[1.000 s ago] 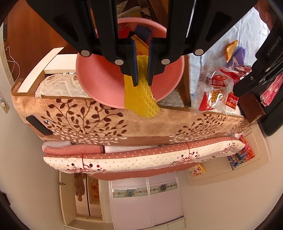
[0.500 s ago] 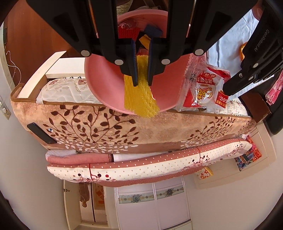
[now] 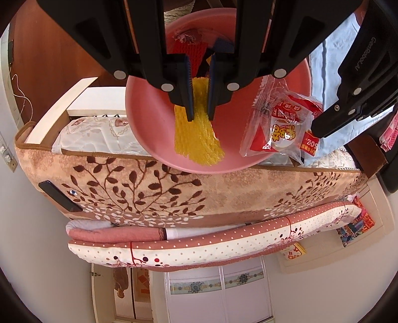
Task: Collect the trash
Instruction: 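Lift and carry the snack bag and yellow net in both grippers over the bucket, then open both grippers to drop the snack bag and yellow net into the bucket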
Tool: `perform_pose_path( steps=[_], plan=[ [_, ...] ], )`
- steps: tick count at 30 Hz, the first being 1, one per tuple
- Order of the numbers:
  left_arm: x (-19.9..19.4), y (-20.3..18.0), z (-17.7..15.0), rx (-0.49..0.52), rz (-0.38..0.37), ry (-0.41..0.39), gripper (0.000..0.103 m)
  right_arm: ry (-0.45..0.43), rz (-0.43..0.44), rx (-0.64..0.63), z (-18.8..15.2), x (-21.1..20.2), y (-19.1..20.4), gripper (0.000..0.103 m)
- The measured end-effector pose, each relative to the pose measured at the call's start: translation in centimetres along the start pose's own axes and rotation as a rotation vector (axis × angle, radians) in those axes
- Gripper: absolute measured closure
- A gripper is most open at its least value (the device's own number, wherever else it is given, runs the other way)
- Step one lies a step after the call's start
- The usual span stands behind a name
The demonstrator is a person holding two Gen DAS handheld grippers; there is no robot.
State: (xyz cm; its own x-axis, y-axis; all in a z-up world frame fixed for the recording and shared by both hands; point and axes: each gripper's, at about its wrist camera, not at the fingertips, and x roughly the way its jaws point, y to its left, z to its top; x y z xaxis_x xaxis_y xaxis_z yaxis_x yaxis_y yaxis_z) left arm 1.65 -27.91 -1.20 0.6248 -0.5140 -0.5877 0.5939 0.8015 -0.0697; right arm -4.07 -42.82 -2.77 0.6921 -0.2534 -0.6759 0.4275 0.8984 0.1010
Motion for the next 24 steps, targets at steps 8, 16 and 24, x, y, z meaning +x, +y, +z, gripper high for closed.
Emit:
perform_pose_path(
  steps=[8,16,24],
  plan=[
    [1.1,-0.1,-0.3,-0.003,0.000,0.029,0.099,0.014,-0.012,0.005,0.0,0.7,-0.4,0.093],
    [1.5,0.4,-0.5,-0.015,0.008,0.039,0.099,0.013,-0.021,0.015,0.2,0.9,-0.8,0.093],
    [1.5,1.3,-1.0,-0.034,0.021,0.052,0.099,0.002,-0.035,0.016,0.8,0.7,-0.7,0.093]
  ],
)
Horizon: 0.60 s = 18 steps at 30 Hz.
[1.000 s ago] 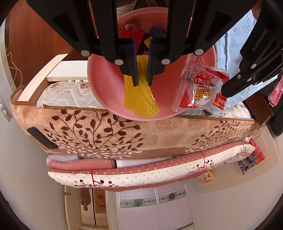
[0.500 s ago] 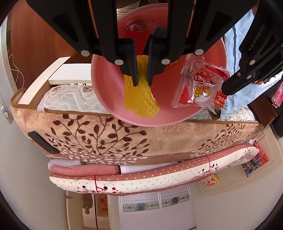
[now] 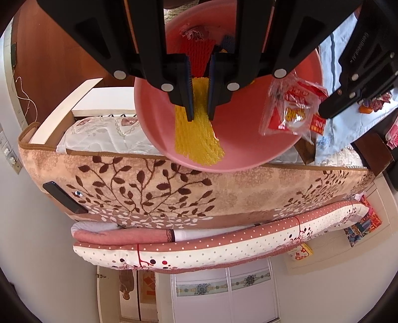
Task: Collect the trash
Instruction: 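Open both grippers to drop the snack bag and yellow net into the bucket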
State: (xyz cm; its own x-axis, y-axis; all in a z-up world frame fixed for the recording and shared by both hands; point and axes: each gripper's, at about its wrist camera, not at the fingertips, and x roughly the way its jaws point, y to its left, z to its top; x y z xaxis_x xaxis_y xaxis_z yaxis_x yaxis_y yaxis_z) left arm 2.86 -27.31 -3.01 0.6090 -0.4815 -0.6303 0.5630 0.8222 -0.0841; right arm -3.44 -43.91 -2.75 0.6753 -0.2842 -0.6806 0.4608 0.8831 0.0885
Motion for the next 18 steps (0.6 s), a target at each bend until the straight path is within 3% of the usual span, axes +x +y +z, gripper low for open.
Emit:
perform_pose_path(
  steps=[11,15,16,18],
  plan=[
    [0.2,-0.7,-0.6,0.015,-0.027,0.014,0.099,-0.008,0.009,0.002,0.1,0.0,-0.1,0.092],
    [0.2,-1.2,-0.7,0.028,-0.048,0.014,0.098,-0.020,0.023,0.011,0.1,-0.1,-0.4,0.072],
    [0.2,-1.3,-0.7,0.029,-0.056,0.014,0.097,-0.024,0.024,0.011,0.1,-0.2,-0.4,0.070],
    [0.2,-1.3,-0.7,0.028,-0.067,0.015,0.081,-0.032,0.032,0.003,0.2,-0.4,-0.3,0.070]
  ],
)
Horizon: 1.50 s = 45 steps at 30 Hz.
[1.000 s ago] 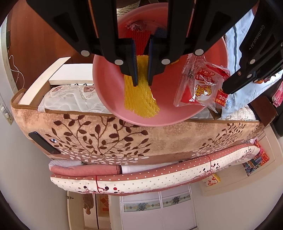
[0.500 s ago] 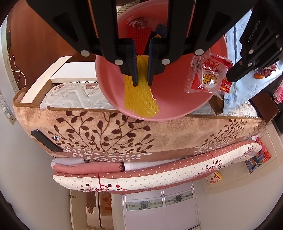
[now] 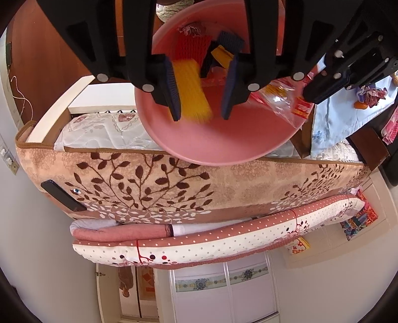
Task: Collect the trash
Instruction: 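Open both grippers to drop the snack bag and yellow net into the bucket, then move both open grippers back from the bucket over the table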
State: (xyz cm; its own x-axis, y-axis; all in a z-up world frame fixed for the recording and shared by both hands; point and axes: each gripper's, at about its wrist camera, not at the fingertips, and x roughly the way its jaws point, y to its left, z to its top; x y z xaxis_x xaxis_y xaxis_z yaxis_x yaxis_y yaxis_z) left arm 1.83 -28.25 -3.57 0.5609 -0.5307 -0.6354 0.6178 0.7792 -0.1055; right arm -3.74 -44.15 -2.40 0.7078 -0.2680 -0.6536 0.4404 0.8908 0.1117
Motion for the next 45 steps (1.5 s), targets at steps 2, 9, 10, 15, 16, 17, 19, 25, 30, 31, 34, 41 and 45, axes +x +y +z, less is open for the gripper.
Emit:
perform_pose_path(
  steps=[2,9,10,15,16,17,19,25,30,31,34,41,45],
  plan=[
    [0.0,0.0,0.0,-0.003,-0.002,-0.002,0.069,-0.007,-0.001,-0.013,0.0,-0.2,0.2,0.069],
    [-0.8,0.1,0.3,-0.009,-0.007,-0.018,0.065,-0.027,0.026,-0.003,-0.1,-1.6,0.1,0.068],
    [-0.9,0.1,0.3,-0.009,-0.009,-0.022,0.065,-0.033,0.031,-0.004,-0.1,-1.9,0.1,0.067],
    [-1.9,0.1,0.6,-0.011,-0.007,-0.045,0.065,-0.065,0.037,-0.011,-0.3,-3.5,0.5,0.057],
    [-2.2,0.1,0.7,-0.012,-0.007,-0.051,0.065,-0.069,0.040,-0.012,-0.3,-3.8,0.6,0.057],
    [-2.4,0.1,0.7,-0.013,-0.007,-0.057,0.065,-0.075,0.043,-0.009,-0.3,-4.1,0.6,0.057],
    [-3.0,0.2,0.9,-0.017,-0.008,-0.068,0.065,-0.082,0.050,-0.005,-0.5,-4.8,0.7,0.057],
    [-4.7,0.4,1.0,-0.021,-0.015,-0.099,0.065,-0.109,0.061,0.001,-1.0,-6.8,1.0,0.057],
    [-6.1,0.5,1.0,-0.023,-0.017,-0.122,0.065,-0.110,0.065,-0.002,-1.6,-7.7,1.4,0.057],
    [-6.4,0.5,1.0,-0.024,-0.016,-0.126,0.065,-0.110,0.066,-0.005,-1.7,-7.8,1.5,0.057],
    [-7.1,0.8,0.9,-0.027,-0.014,-0.138,0.065,-0.109,0.072,-0.010,-1.9,-8.1,2.0,0.057],
    [-8.8,1.9,0.3,-0.035,0.015,-0.157,0.065,-0.107,0.100,-0.026,-2.3,-8.4,3.5,0.057],
    [-9.5,3.0,-0.4,-0.045,0.049,-0.149,0.065,-0.099,0.132,-0.039,-2.8,-8.4,5.0,0.057]
  ],
)
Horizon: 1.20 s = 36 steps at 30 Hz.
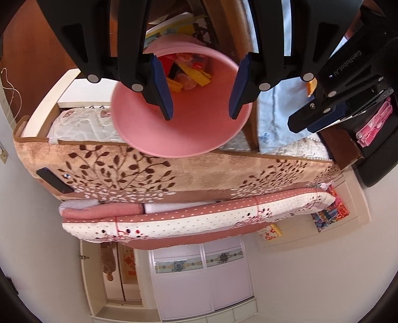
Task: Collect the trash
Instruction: 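Move both open grippers back from the bucket over the table, then grasp the yellow sponge piece with the right gripper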
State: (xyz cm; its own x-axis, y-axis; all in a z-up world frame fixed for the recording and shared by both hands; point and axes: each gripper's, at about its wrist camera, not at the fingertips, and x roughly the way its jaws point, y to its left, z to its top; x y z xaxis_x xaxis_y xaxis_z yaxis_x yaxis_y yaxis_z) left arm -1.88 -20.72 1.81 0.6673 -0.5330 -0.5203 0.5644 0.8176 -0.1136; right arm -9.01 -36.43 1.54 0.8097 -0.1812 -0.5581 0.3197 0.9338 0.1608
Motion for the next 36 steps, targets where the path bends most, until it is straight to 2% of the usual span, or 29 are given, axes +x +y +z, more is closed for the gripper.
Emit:
perform_pose_path(
  steps=[9,19,26,36],
  plan=[
    [-1.6,4.0,-1.9,-0.026,0.092,0.030,0.065,0.039,0.067,-0.076,-1.2,1.2,4.9,0.057],
    [-4.8,10.0,-3.1,-0.079,0.193,0.019,0.065,0.077,0.127,-0.134,-2.4,2.5,9.3,0.057],
    [-6.0,14.0,-5.0,-0.115,0.221,0.059,0.065,0.142,0.182,-0.149,-3.5,4.4,12.2,0.057],
    [-6.7,17.1,-6.3,-0.141,0.235,0.088,0.065,0.240,0.261,-0.185,-4.7,7.7,17.3,0.057]
  ],
)
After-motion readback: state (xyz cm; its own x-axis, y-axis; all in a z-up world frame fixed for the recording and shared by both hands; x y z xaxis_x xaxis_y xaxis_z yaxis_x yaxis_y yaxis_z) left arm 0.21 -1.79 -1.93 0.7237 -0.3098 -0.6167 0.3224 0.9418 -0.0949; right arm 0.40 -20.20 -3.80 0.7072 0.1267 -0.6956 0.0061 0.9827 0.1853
